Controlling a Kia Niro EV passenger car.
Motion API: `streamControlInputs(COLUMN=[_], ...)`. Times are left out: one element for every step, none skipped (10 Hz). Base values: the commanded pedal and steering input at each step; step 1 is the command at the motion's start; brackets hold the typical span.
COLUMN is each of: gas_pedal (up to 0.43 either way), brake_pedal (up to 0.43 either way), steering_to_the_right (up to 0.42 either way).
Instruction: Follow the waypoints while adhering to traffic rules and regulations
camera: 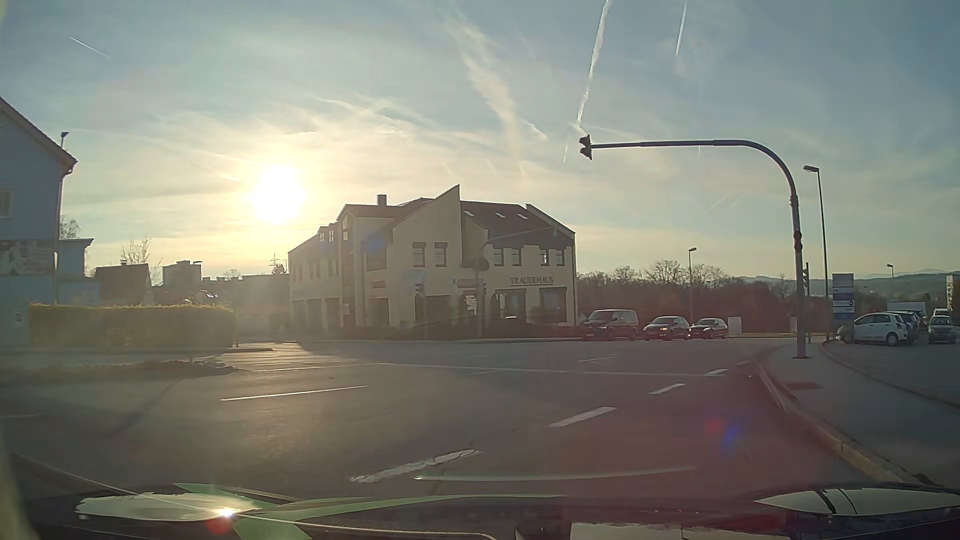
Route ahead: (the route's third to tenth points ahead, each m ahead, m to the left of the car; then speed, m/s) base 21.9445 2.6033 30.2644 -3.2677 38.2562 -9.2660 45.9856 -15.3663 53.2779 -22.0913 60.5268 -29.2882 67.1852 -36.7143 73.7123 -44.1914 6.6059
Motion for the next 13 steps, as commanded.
streamControlInputs(gas_pedal=[0.22, 0.22, 0.22, 0.209, 0.209, 0.209, 0.209, 0.209, 0.209, 0.209, 0.209, 0.209, 0.209], brake_pedal=[0.0, 0.0, 0.0, 0.0, 0.0, 0.0, 0.0, 0.0, 0.0, 0.0, 0.0, 0.0, 0.0], steering_to_the_right=[0.153, 0.147, 0.146, 0.142, 0.134, 0.127, 0.124, 0.118, 0.11, 0.104, 0.096, 0.093, 0.093])
